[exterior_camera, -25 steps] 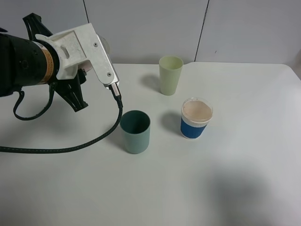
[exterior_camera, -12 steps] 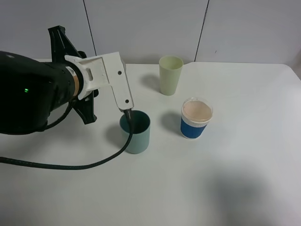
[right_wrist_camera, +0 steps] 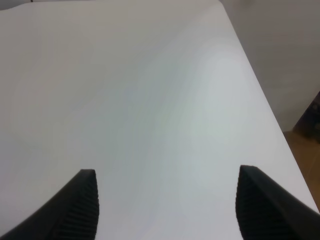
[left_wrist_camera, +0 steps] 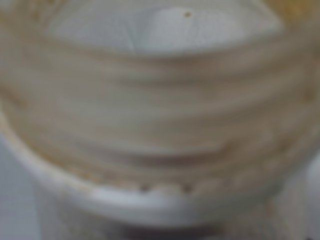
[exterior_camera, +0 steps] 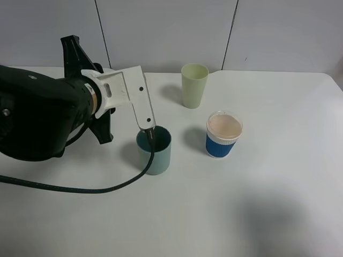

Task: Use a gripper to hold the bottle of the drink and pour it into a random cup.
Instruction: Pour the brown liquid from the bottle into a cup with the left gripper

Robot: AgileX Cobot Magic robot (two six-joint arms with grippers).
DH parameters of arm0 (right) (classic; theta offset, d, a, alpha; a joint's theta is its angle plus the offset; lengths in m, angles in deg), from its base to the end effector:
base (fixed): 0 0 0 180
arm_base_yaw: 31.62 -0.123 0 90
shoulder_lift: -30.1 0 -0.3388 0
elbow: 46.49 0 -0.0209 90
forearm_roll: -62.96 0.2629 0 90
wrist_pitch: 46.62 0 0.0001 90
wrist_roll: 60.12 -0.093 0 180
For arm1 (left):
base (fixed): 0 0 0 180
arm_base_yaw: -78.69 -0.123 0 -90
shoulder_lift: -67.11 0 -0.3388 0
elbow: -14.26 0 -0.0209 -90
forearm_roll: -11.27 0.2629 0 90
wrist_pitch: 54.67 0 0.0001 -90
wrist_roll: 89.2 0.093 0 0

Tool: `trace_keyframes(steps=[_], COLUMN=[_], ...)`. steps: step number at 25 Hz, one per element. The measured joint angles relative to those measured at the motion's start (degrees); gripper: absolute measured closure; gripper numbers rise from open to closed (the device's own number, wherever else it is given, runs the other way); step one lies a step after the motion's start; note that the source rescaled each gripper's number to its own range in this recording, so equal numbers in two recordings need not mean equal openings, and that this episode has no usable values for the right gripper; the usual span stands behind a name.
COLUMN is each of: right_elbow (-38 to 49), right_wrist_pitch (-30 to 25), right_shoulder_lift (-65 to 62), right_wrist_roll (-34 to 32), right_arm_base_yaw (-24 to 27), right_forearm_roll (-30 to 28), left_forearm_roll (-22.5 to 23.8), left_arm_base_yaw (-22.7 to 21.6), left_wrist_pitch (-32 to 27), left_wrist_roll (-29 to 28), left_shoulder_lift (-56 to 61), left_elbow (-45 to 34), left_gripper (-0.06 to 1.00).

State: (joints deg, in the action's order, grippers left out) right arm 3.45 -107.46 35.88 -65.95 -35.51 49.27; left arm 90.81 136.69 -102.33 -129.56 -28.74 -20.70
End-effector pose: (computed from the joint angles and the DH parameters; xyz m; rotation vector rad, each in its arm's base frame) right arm -0.0484 -0.0226 0.2827 0.0468 2.0155 -0.1776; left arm 0.2091 -0.2070 0.2537 1.3794 1.7825 0.7831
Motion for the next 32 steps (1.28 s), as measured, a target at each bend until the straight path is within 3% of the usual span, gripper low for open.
trace_keyframes(steps=[16,32], right_elbow=[0.00,0.00], right_wrist_pitch=[0.00,0.00], right_shoulder_lift=[0.00,0.00], right_wrist_roll=[0.00,-0.62], right_arm_base_yaw=[0.00,0.00], right_forearm_roll=[0.00,-0.52], left_forearm_roll=[4.33,16.98], left_arm_base_yaw=[1.68,1.94], left_wrist_pitch=[-2.72,-5.62], left_wrist_roll=[-3.97,-12.73], left_shoulder_lift=[-8.82,-9.91], left_elbow=[0.00,-5.88], left_gripper=[0.94,0.94])
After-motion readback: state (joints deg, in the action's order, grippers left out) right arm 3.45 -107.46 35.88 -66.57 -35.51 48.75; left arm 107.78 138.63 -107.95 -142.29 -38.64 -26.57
